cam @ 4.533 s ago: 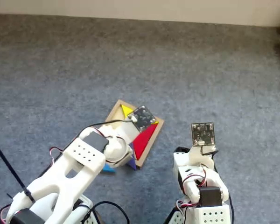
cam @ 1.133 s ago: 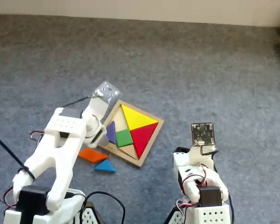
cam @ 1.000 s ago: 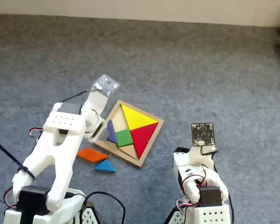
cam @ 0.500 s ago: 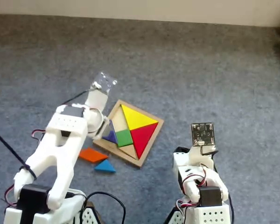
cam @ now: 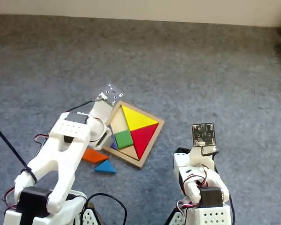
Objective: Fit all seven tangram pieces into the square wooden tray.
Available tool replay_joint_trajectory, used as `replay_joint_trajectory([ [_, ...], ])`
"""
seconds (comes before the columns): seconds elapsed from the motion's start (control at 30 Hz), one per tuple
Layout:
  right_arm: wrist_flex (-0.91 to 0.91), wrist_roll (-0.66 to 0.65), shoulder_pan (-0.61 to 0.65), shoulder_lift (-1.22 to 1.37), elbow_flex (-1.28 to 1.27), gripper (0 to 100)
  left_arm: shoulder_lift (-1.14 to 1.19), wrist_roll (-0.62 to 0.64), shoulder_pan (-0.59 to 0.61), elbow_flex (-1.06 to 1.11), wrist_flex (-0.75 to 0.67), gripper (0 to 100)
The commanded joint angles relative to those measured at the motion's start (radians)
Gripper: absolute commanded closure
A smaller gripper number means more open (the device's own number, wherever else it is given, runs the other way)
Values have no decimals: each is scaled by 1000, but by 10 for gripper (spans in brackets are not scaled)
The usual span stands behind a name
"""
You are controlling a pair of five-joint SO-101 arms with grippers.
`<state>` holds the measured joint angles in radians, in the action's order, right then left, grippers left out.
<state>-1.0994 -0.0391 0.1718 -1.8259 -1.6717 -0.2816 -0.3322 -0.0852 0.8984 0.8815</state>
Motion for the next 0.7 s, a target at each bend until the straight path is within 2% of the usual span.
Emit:
replay_joint_trajectory([
  [0.0, -2, 3, -12, -10, -117, 993, -62, 3, -12, -50, 72, 748],
  [0.27, -2, 3, -12, -10, -117, 993, -355, 32, -30, -51, 245, 747],
  [0.4, -2, 3, -12, -10, -117, 993, -398, -55, -36, -48, 361, 748],
  [0.57, -2, 3, -12, -10, -117, 993, -358, -164, -42, 28, 364, 748],
  [0.67, -2, 3, -12, -10, -117, 993, -348, -198, -96, 84, 318, 748],
])
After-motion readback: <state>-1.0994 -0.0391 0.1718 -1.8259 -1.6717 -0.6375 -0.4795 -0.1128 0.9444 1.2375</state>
